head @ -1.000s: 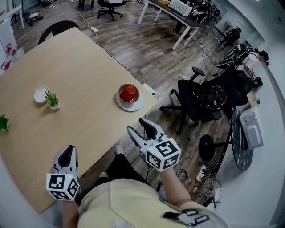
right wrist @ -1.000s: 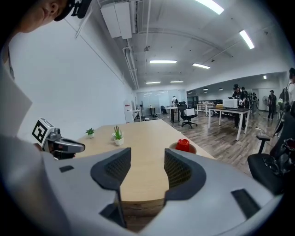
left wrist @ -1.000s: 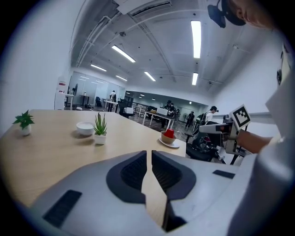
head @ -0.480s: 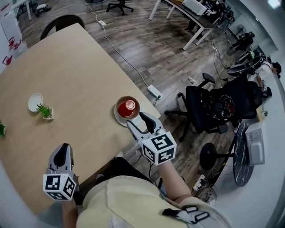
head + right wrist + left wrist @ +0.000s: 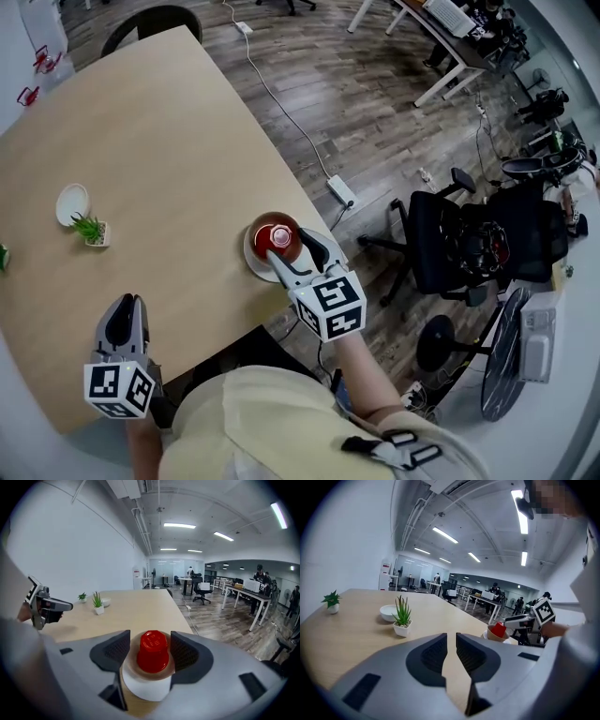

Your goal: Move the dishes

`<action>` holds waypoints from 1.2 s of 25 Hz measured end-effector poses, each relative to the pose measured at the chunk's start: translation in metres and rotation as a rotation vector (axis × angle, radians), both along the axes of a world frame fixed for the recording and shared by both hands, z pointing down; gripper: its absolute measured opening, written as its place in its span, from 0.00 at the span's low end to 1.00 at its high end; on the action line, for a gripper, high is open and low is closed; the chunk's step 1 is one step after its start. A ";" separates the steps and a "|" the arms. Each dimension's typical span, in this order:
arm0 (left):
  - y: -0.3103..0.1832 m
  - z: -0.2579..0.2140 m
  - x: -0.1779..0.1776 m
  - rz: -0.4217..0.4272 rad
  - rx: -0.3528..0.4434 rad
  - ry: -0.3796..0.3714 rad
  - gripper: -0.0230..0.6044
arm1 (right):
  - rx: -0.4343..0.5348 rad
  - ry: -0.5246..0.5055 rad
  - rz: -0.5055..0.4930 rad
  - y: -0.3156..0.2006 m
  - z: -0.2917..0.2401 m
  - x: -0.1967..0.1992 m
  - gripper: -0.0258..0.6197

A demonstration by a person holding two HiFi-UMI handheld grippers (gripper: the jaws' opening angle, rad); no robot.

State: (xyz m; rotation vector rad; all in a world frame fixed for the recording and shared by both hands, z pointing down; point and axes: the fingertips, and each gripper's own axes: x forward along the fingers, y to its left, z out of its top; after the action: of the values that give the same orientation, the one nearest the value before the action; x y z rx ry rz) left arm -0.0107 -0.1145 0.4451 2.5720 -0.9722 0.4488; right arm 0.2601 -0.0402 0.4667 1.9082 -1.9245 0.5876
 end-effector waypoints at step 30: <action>-0.014 0.004 0.018 -0.161 0.006 -0.082 0.36 | -0.123 -0.006 -0.250 -0.025 0.036 0.001 0.43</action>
State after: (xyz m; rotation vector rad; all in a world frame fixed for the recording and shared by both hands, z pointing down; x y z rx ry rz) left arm 0.0069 -0.1284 0.4487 2.4730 -1.1998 0.5102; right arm 0.2609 -0.0655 0.5022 1.5630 -2.0387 0.6194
